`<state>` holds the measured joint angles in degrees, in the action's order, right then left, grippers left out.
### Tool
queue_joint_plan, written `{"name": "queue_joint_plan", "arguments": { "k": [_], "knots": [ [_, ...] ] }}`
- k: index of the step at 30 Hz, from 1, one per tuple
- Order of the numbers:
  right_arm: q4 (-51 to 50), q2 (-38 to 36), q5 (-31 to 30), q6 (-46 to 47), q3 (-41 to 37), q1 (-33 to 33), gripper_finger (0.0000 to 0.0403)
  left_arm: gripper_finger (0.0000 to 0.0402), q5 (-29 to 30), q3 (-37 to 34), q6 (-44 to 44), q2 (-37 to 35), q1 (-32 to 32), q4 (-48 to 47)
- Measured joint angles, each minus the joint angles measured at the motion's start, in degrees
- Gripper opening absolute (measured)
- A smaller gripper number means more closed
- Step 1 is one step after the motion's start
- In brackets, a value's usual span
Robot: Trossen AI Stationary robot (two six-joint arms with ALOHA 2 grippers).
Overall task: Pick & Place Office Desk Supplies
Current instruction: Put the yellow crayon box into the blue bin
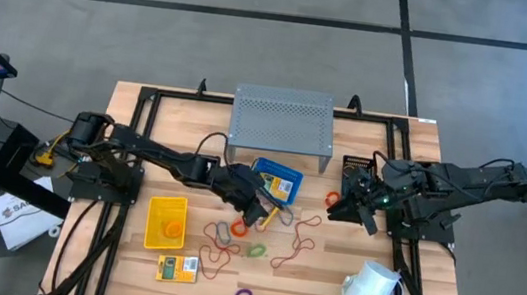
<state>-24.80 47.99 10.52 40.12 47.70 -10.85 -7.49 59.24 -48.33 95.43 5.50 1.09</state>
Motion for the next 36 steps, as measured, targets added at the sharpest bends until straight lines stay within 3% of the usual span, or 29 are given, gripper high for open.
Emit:
{"name": "queue_joint_plan", "arguments": {
  "k": [20, 36],
  "knots": [
    [0.0, 0.0, 0.0, 0.3, 0.0, 0.0, 0.0118, 0.0000, 0.0, 0.0, 0.1, -3.8, -1.3, 3.4],
    [0.0, 0.0, -0.1, 0.4, 0.0, 0.0, 0.0118, 0.0000, -2.0, 0.0, 2.7, -4.1, -9.3, 3.9]
  ]
}}
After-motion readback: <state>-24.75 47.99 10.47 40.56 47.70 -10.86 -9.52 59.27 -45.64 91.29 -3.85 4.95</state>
